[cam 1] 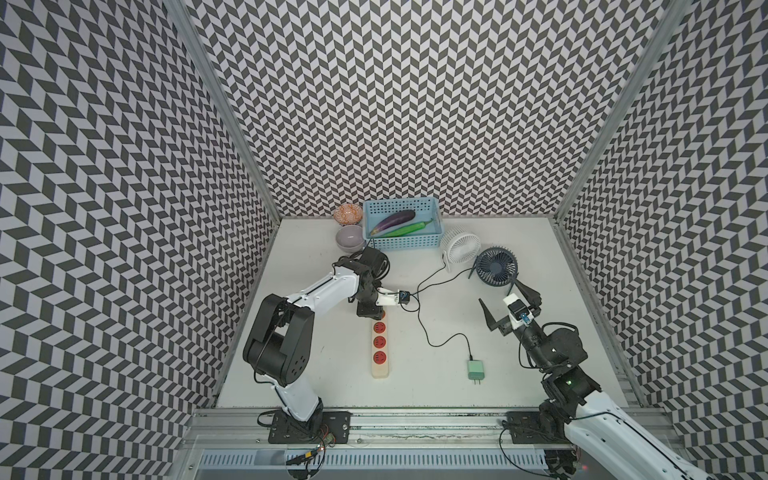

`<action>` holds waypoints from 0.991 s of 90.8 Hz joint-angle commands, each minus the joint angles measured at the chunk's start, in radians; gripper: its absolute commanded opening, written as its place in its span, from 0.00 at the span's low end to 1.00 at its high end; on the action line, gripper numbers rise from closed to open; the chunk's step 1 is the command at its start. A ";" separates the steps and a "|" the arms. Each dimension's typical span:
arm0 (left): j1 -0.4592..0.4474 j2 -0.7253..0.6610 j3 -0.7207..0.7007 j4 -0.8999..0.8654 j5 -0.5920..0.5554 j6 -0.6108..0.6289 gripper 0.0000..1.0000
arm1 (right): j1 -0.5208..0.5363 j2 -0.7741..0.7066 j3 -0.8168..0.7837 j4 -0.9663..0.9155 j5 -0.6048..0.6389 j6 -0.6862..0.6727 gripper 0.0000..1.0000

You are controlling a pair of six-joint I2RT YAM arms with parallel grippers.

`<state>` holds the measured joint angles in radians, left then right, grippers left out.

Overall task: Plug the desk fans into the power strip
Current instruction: Insert the plug into the socket.

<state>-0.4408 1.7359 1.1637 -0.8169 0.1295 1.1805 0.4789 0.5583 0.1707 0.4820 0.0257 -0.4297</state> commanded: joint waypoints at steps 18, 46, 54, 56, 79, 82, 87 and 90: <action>0.005 0.254 0.033 0.081 -0.055 0.024 0.00 | -0.009 0.007 -0.008 0.064 -0.001 -0.001 1.00; -0.001 0.197 0.042 0.091 -0.047 0.016 0.00 | -0.009 -0.030 -0.011 0.057 -0.008 -0.003 1.00; -0.012 0.161 0.024 0.099 -0.070 -0.001 0.02 | -0.008 -0.025 -0.009 0.057 -0.006 -0.003 1.00; -0.013 0.151 0.023 0.099 -0.071 -0.008 0.04 | -0.008 -0.024 -0.010 0.058 -0.005 -0.002 1.00; -0.029 0.058 0.064 0.069 -0.049 -0.030 0.36 | -0.007 -0.032 -0.010 0.052 -0.004 -0.001 1.00; -0.030 0.053 0.075 0.053 -0.046 -0.034 0.43 | -0.008 -0.033 -0.012 0.051 -0.007 -0.001 1.00; -0.030 0.040 0.089 0.042 -0.043 -0.033 0.57 | -0.009 -0.035 -0.011 0.057 -0.015 -0.002 1.00; -0.033 0.029 0.089 0.038 -0.045 -0.028 0.63 | -0.009 -0.035 -0.009 0.058 -0.018 -0.001 1.00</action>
<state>-0.4625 1.7580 1.2400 -0.8661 0.0967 1.1503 0.4755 0.5358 0.1669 0.4877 0.0185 -0.4297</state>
